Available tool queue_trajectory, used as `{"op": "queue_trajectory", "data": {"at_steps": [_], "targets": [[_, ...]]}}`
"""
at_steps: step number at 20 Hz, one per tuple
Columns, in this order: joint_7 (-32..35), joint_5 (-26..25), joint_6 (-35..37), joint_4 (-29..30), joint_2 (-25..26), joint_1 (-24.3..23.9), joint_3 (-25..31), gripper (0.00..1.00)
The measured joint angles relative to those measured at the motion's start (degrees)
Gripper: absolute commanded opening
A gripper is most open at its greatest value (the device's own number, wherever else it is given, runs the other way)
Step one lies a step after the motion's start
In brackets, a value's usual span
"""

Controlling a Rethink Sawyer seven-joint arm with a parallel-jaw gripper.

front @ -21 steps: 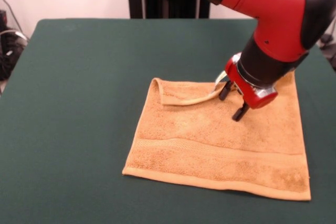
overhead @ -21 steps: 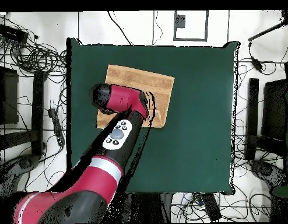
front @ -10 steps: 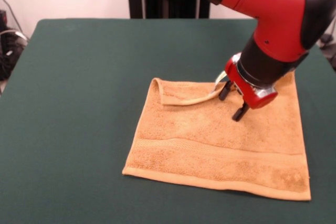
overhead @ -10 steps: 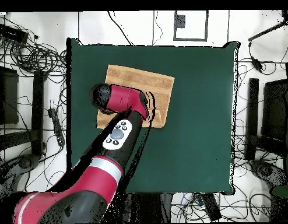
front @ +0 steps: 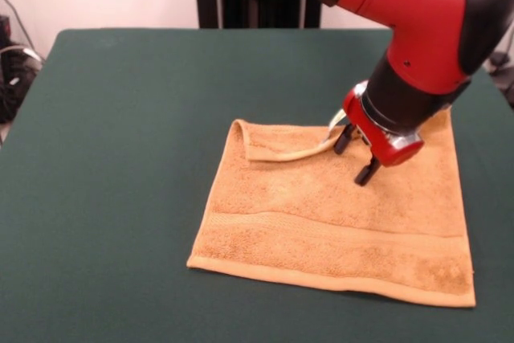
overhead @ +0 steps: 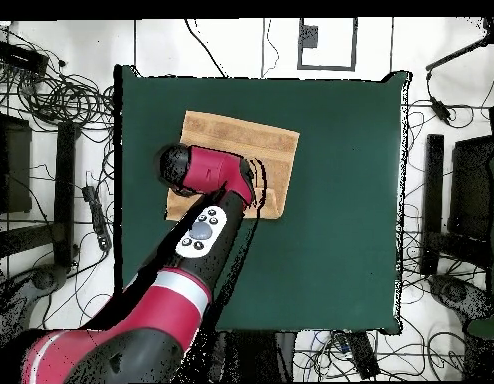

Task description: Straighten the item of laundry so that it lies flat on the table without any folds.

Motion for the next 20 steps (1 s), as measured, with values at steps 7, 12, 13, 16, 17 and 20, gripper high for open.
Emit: {"op": "queue_trajectory", "data": {"at_steps": [7,12,13,16,17,20], "targets": [[0.0,-0.01,-1.15,0.61,-0.17,0.28,0.0,1.0],[0.0,-0.04,-1.94,0.96,-0.27,0.48,0.0,1.0],[0.0,-0.02,-2.05,1.05,-0.29,0.51,0.0,1.0],[0.0,-0.02,-2.5,1.3,-0.39,0.6,0.02,1.0],[0.0,-0.02,-2.69,1.42,-0.43,0.63,0.03,1.0],[0.0,-0.02,-3.55,2.06,-0.74,0.68,0.29,1.0]]}}
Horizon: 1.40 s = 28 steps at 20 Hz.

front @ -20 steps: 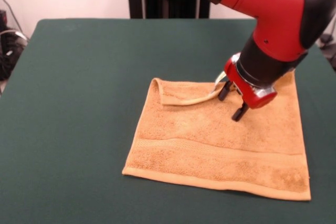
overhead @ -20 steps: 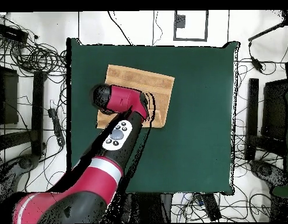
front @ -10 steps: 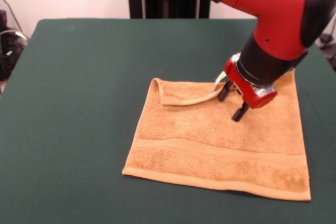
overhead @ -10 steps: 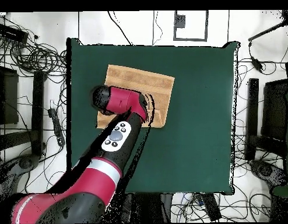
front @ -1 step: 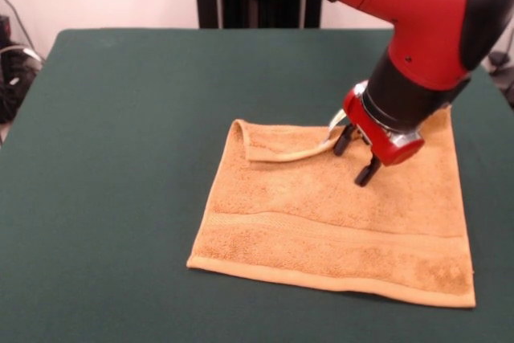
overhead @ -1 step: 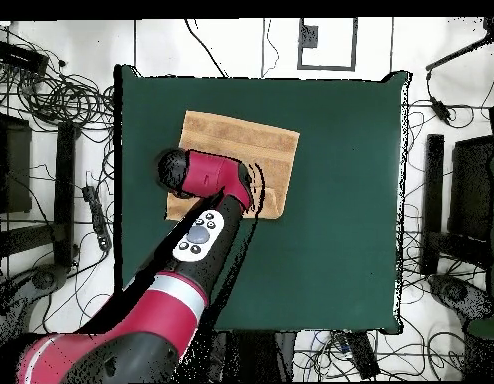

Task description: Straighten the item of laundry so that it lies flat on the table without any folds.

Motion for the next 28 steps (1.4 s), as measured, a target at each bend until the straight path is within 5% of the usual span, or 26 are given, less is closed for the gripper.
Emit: {"op": "queue_trajectory", "data": {"at_steps": [28], "targets": [[0.0,0.01,-3.28,2.3,-1.13,0.11,0.98,1.0]]}}
